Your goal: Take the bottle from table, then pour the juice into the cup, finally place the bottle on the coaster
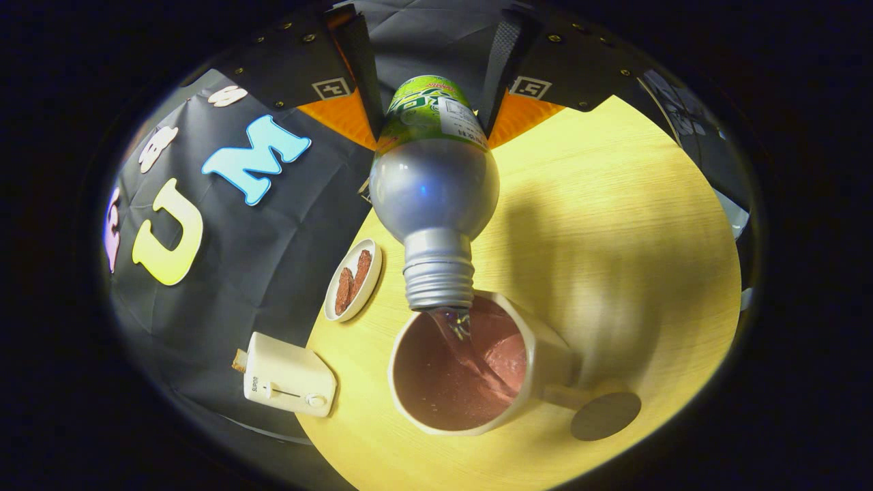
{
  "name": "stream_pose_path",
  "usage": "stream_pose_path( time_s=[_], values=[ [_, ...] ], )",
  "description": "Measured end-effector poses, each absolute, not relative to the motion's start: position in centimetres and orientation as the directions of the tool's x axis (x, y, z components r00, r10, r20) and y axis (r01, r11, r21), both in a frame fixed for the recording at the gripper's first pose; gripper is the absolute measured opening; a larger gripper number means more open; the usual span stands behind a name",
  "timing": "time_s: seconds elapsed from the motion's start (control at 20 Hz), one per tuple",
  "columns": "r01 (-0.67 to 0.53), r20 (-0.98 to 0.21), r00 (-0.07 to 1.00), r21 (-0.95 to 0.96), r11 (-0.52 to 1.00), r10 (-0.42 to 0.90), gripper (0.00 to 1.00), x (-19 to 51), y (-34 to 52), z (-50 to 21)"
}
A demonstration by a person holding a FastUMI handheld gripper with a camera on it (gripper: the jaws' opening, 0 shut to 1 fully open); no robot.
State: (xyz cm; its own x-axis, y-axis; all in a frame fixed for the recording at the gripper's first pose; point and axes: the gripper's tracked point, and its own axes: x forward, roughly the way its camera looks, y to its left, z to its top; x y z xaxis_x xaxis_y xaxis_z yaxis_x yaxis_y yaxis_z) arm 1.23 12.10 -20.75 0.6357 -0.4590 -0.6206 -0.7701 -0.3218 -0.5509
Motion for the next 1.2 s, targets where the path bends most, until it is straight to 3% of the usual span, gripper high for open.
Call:
stream_pose_path(
  time_s=[1.2],
  values=[
    [-0.790,-0.597,0.613,-0.479,-0.382,-0.518,0.70,1.7,12.2,-19.1]
  ],
)
